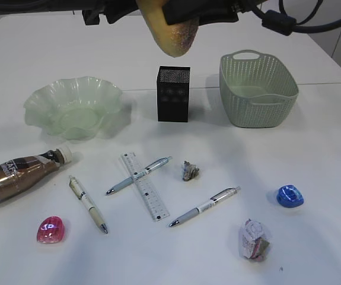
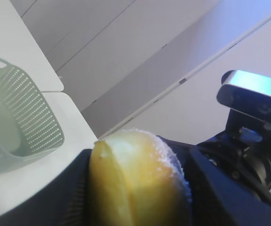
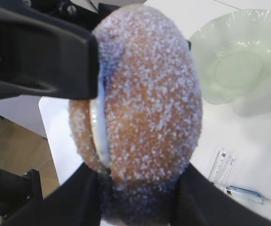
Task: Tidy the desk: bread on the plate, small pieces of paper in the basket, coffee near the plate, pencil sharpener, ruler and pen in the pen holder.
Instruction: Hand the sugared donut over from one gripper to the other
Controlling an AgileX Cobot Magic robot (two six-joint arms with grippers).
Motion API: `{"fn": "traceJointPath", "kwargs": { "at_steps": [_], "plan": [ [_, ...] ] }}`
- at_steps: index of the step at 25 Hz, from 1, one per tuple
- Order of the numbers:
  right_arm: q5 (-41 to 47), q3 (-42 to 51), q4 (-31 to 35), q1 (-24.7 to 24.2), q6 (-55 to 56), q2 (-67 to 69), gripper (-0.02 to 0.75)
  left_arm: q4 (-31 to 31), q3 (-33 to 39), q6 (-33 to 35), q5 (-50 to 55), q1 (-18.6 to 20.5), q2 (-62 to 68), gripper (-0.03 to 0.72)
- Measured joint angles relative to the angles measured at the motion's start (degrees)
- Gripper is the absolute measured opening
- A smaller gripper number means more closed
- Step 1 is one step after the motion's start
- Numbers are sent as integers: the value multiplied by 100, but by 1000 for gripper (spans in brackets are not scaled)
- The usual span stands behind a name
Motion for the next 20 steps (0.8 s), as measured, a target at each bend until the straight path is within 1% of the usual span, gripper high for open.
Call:
{"fn": "traceJointPath", "kwargs": {
  "at_steps": [3, 5, 18, 20],
  "plan": [
    [0, 0, 0, 0, 0, 0, 299, -26, 0, -11, -9, -3, 0, 342],
    [0, 0, 0, 0, 0, 0, 299, -36, 0, -20, -9, -12, 0, 316],
    [0, 0, -8, 0, 99, 0, 299, -39, 0, -32, -13, -12, 13, 304],
    [0, 0, -40, 0, 160, 0, 344, -39, 0, -32, -13, -12, 13, 304]
  ]
}}
